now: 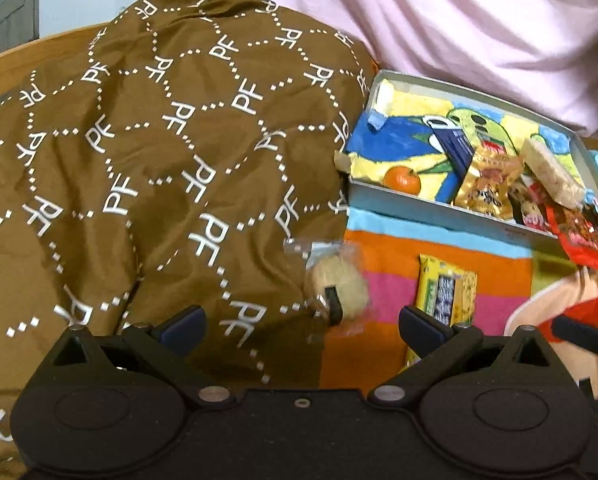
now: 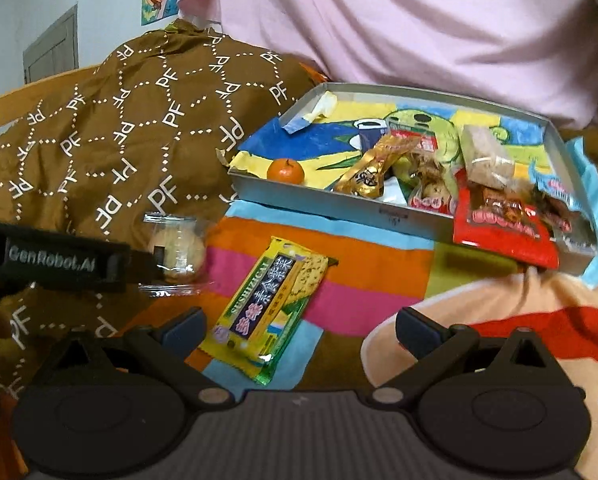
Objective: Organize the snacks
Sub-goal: 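Grasp the wrapped round cake with the left tool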
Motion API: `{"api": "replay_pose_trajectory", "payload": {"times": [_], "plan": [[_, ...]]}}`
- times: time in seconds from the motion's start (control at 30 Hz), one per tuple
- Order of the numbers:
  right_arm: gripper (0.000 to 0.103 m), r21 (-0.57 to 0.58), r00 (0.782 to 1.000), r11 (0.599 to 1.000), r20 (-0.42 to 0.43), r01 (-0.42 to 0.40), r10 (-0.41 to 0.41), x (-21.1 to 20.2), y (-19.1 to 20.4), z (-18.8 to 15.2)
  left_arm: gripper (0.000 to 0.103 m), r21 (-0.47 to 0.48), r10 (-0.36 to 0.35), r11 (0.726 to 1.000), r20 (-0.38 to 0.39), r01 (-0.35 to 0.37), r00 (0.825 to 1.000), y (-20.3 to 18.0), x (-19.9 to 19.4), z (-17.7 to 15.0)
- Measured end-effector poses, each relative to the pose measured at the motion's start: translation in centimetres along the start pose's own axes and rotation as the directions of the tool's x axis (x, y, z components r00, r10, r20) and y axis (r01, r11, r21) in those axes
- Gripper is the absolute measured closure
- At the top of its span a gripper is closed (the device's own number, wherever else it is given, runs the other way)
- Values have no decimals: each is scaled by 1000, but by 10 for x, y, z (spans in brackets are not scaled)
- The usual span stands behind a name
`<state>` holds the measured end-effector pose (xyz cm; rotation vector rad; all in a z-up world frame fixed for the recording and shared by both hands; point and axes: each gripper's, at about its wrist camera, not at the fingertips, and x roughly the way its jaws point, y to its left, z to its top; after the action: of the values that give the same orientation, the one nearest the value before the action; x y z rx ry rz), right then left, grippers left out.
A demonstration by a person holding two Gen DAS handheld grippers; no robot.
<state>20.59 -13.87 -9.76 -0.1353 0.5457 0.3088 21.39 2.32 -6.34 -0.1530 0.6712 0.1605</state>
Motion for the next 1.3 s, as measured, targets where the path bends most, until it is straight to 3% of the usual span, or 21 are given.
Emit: {"api": "replay_pose_trajectory", "payload": {"times": [0.3,0.67,1.07,1.3], "plan": [[0,18,999,1000,-49,-22,23,16,0,-5,1,-4,7,1000,-22,-7,1000,-17,27,10],[0,57,997,998,-67,-34,37,24,-10,-4,1,73,40,997,-56,-36,998,-34,52,10],[0,74,996,997,-77,-37,43,27,-12,-4,11,63,65,996,-59,-61,996,-33,58,11],[0,72,996,997,-73,-38,43,27,-12,-4,22,93,99,991,-49,-94,994,-32,58,9]]}}
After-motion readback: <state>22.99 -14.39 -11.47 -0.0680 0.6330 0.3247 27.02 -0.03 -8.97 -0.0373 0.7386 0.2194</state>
